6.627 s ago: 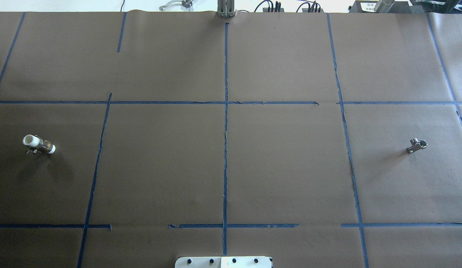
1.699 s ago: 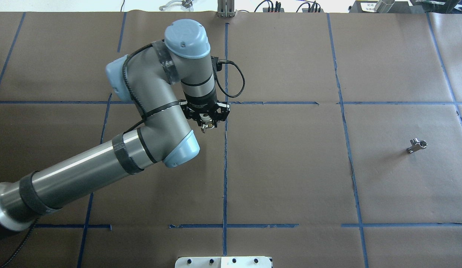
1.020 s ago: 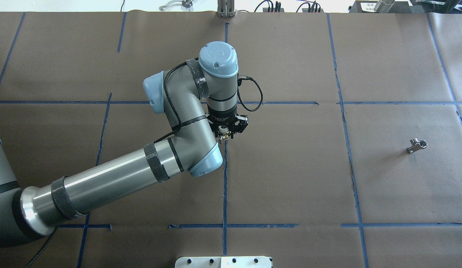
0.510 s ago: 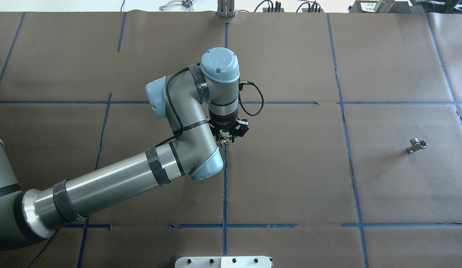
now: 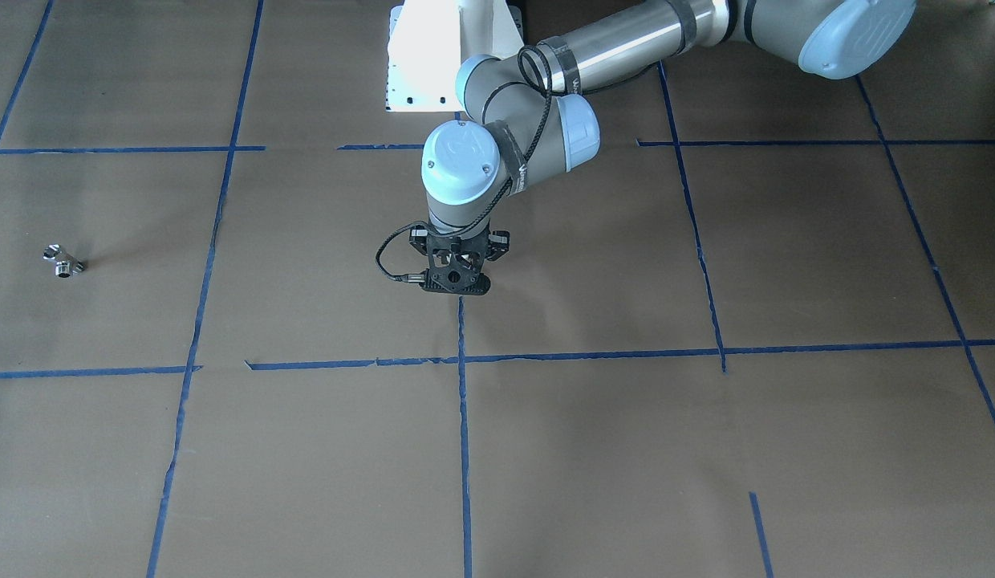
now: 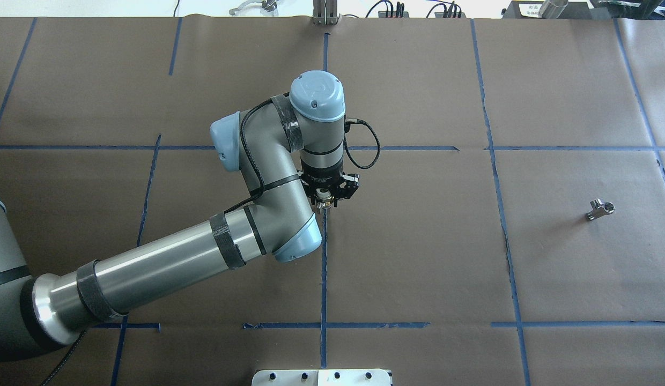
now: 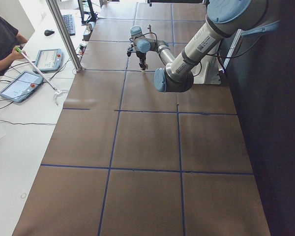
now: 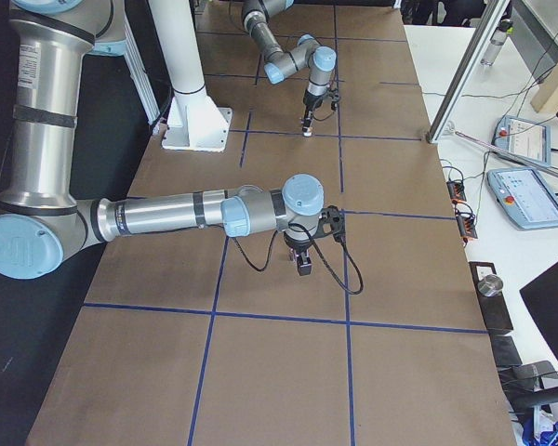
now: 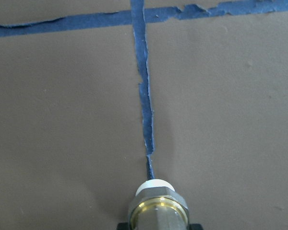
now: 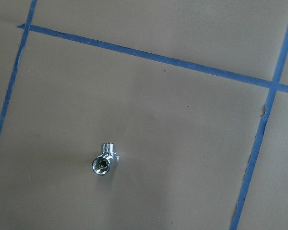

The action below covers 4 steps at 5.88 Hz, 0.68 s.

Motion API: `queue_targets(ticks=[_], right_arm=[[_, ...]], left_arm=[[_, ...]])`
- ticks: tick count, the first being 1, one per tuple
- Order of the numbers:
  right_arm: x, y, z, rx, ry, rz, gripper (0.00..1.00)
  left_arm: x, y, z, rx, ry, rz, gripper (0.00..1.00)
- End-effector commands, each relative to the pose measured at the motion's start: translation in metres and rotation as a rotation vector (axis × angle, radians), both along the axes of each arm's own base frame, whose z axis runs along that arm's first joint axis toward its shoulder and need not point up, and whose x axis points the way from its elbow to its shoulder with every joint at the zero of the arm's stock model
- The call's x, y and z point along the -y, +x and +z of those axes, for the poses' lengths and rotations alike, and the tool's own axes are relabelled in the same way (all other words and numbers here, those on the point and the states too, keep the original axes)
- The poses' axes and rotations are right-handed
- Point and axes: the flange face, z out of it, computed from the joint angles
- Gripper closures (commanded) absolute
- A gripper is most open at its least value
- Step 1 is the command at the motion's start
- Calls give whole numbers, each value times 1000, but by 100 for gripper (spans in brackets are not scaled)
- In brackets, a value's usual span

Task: Assemble PPR valve and pipe with both arms
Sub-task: 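Carry the PPR fitting with the left gripper to the table center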

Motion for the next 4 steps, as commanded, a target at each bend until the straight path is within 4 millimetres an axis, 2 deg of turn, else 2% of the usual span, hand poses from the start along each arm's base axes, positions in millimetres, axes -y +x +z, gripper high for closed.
queue_targets(ticks=[1, 2, 3, 4], right_arm=[[0, -1, -2, 18, -1, -4, 0], [0, -1, -1, 18, -2, -4, 0], [-1, -1, -2, 20, -1, -4, 0], [-1, -1, -2, 21, -1, -5, 0]], left_arm=[[0, 0, 4, 6, -1, -4, 61], [0, 0, 4, 7, -2, -5, 31], [0, 0, 7, 10, -4, -7, 6], [0, 0, 8, 10, -5, -6, 1]])
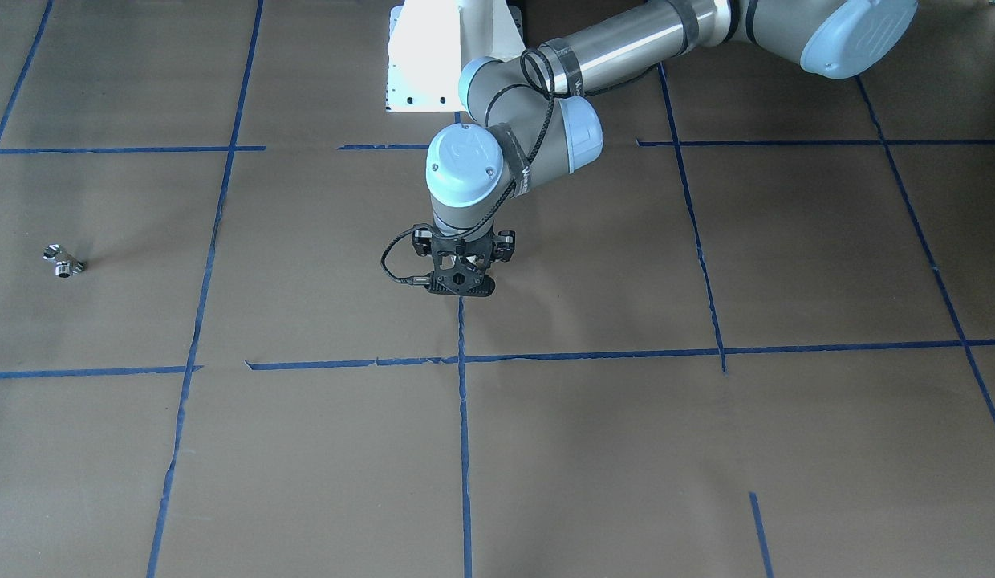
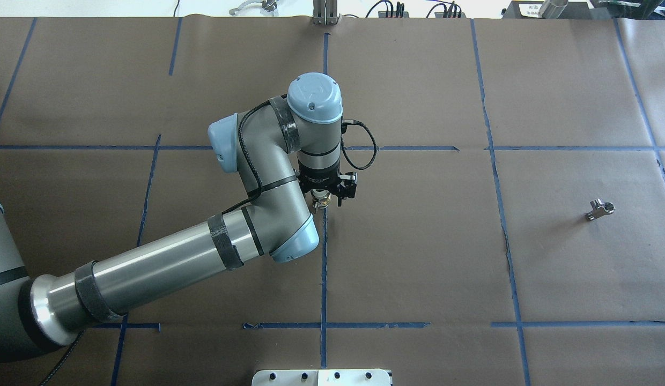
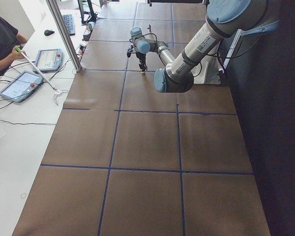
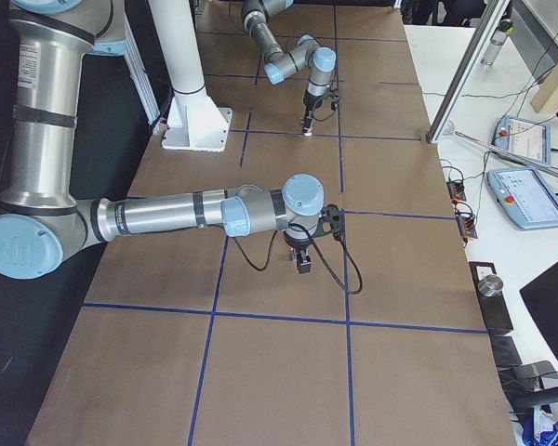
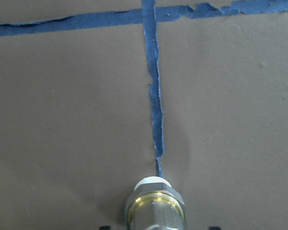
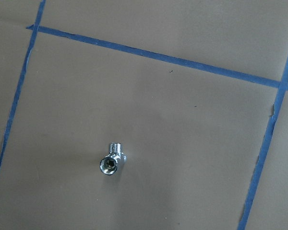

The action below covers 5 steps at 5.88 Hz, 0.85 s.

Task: Assemble PPR valve and pipe with both arms
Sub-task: 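Carry the PPR fitting with the left gripper to the table center, then set the fitting upright at center and open the left gripper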

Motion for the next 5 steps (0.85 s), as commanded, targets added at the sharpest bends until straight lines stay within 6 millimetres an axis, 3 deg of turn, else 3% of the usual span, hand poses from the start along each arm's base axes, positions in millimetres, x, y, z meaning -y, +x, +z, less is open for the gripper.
queue_targets(ticks=[1, 3, 5], right_arm=[[0, 0, 0, 2, 0, 0, 0], [0, 0, -1, 2, 2, 0, 0], [0, 0, 0, 2, -1, 1, 0]], left_arm=[[0, 0, -1, -4, 5, -4, 0], [5, -19, -19, -52, 36, -25, 0], [-5, -81, -19, -97, 69, -60, 0]])
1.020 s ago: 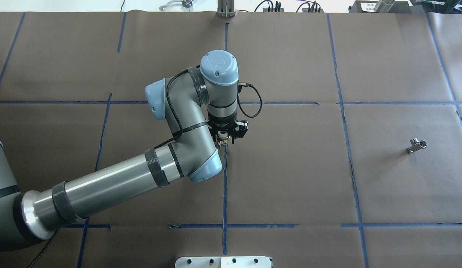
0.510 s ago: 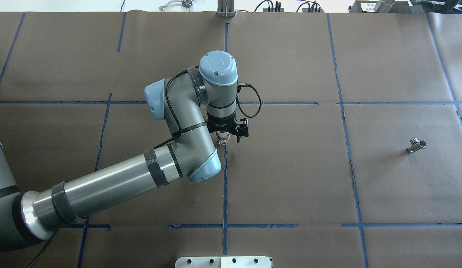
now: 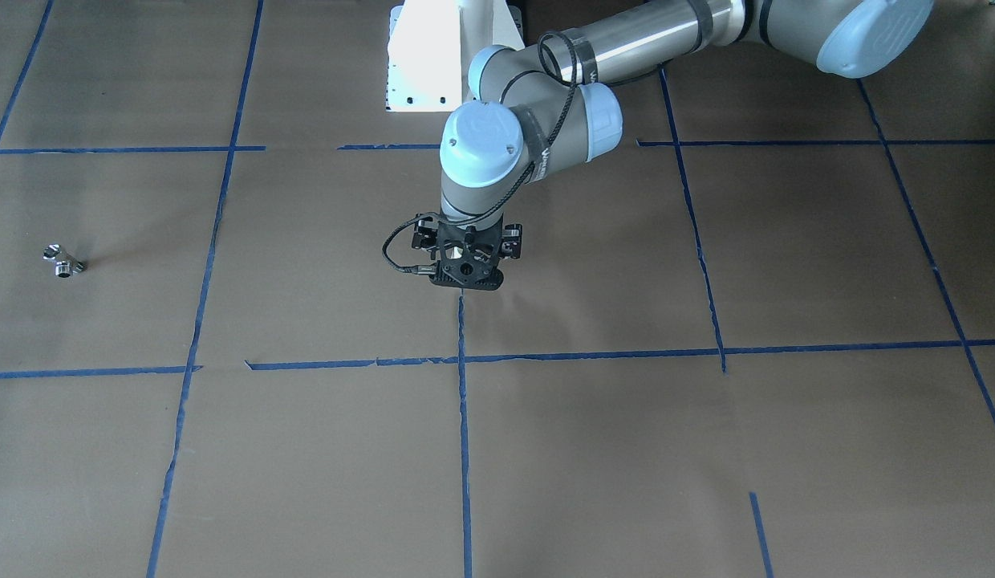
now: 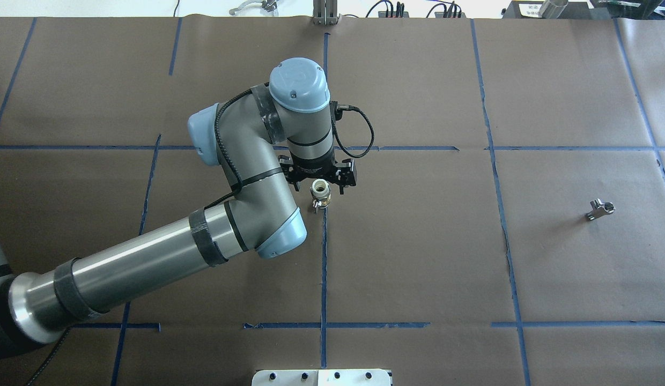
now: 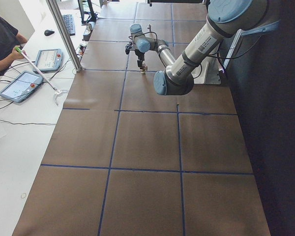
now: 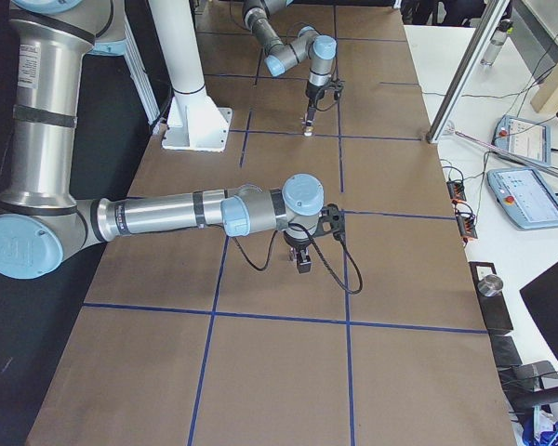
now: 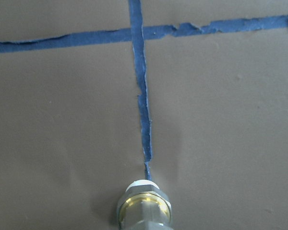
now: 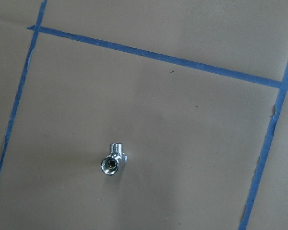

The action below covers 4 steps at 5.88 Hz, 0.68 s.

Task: Assemble PPR valve and pipe with both arms
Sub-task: 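Set the fitting upright at center and open the left gripper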

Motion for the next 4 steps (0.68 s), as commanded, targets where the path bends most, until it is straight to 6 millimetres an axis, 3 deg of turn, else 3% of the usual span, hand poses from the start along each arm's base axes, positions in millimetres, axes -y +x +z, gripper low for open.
queue_targets(ticks=[1, 2, 4], right_arm=[[0, -1, -1, 10, -6, 0, 0], [-1, -2, -1, 27, -12, -3, 0], [0, -46, -12, 42, -89, 3, 0]], left_arm=[[-9, -57, -20, -50, 36, -34, 0], [-14, -88, -23, -85, 60, -52, 0], [-19, -134, 10, -88, 72, -82, 0]])
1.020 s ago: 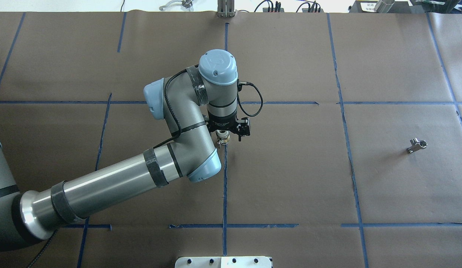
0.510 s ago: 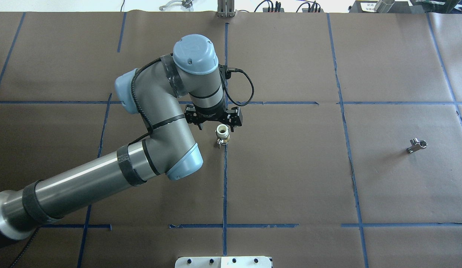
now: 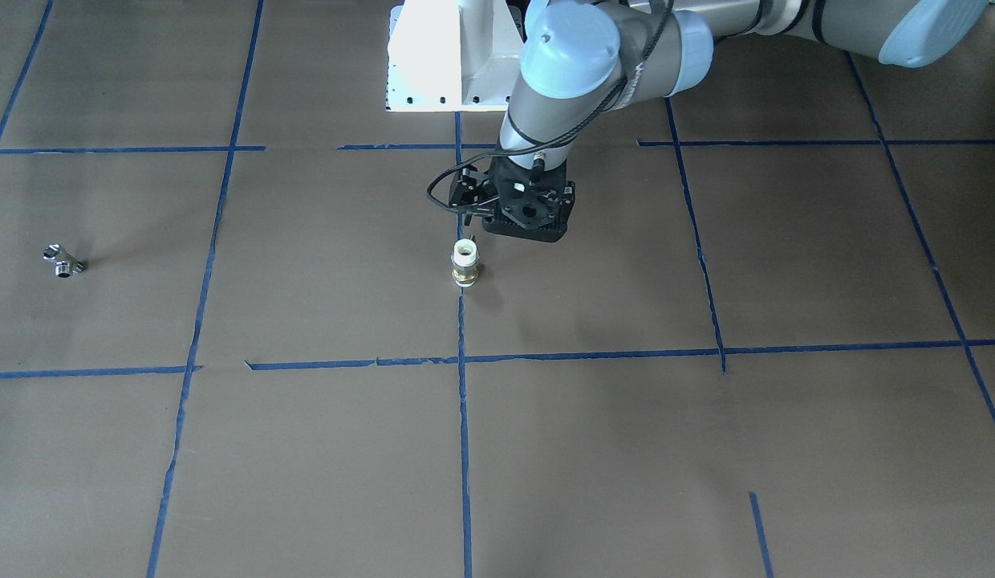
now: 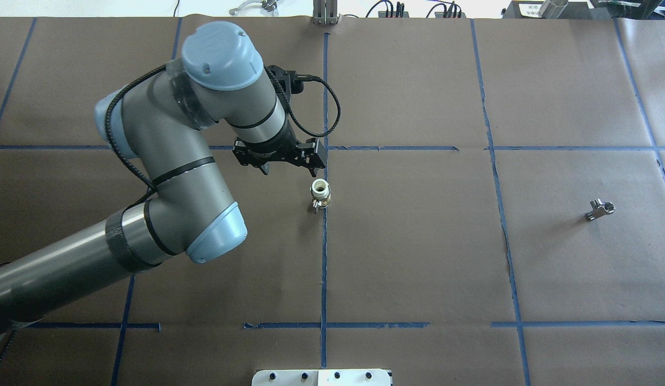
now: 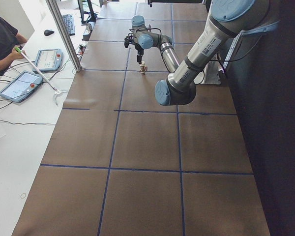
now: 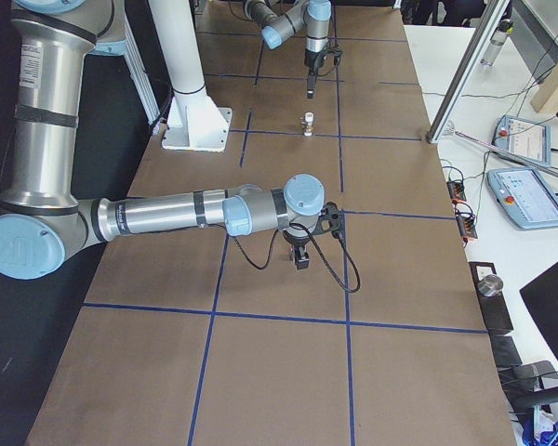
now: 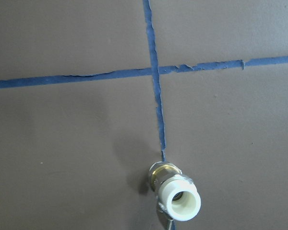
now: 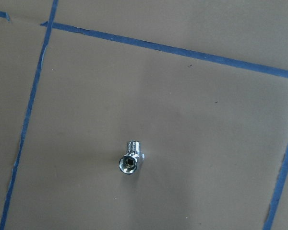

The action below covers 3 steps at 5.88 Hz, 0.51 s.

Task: Assemble PPR valve and pipe with both arms
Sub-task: 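Set the fitting upright at center and open the left gripper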

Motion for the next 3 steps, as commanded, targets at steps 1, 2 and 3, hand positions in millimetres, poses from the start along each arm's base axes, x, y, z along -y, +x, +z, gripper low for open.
queue_targets(ticks=[1, 2, 3], right_arm=[[-1, -66, -12, -49, -117, 87, 0], [-9, -109, -14, -98, -88, 179, 0], [-11, -125, 17, -110, -72, 161, 1]], left_arm=[[-4, -52, 27, -14, 12, -35, 0], [-2, -59, 28, -16, 14, -44, 0], [-3, -61, 27, -19, 16, -46, 0]])
